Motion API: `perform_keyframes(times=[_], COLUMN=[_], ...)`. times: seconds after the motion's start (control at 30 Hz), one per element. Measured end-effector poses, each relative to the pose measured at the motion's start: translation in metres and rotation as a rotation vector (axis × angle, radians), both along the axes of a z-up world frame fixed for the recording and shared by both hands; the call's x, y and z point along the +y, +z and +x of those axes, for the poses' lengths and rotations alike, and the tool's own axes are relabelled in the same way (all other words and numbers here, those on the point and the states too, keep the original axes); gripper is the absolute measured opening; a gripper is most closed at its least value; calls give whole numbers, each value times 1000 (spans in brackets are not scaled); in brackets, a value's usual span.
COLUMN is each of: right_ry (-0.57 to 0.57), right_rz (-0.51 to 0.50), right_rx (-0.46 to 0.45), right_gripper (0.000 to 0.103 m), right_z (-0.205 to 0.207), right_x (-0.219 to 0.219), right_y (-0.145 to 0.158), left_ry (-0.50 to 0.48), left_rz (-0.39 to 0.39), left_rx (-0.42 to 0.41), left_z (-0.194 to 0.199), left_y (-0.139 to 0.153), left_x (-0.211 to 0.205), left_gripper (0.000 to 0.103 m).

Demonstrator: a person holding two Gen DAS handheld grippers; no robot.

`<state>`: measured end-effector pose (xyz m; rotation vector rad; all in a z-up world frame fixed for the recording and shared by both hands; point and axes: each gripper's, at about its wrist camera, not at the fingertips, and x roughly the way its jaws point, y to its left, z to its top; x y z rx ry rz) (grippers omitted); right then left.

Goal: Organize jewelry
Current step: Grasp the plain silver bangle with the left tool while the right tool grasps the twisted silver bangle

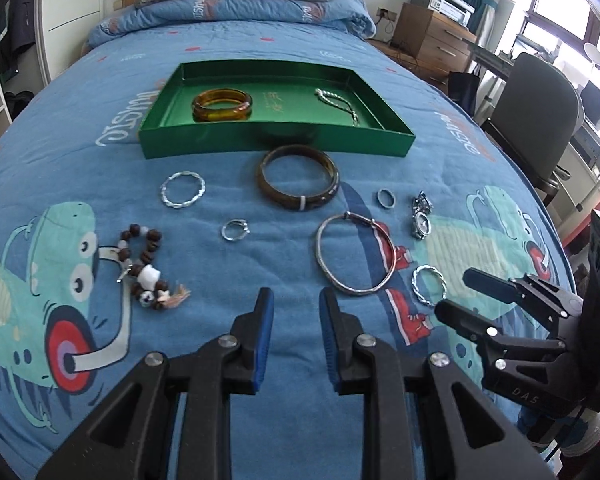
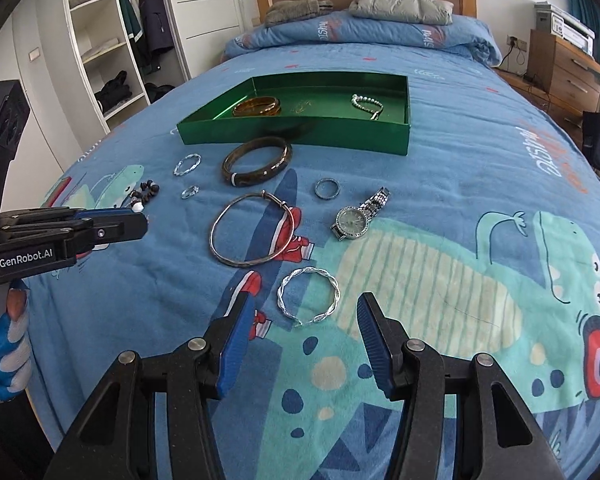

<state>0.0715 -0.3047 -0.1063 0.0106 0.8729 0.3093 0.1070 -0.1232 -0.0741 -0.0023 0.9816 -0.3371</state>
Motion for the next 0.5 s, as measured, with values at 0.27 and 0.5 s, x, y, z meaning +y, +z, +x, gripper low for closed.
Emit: perform_keyframes(times=[0.27,0.5], right_ry=[56,78], right_rz=[-18,-16], right_rx=[20,7], right_gripper=[52,39], right_z=[18,19], right_x=[1,-9], right_y=[-18,-20], left_ry=[-37,-34], left_rz=[14,71], left_rx=[64,93], left_z=[32,44], left_y=[-21,-35], left_x=[-33,-52], left_gripper=[23,22])
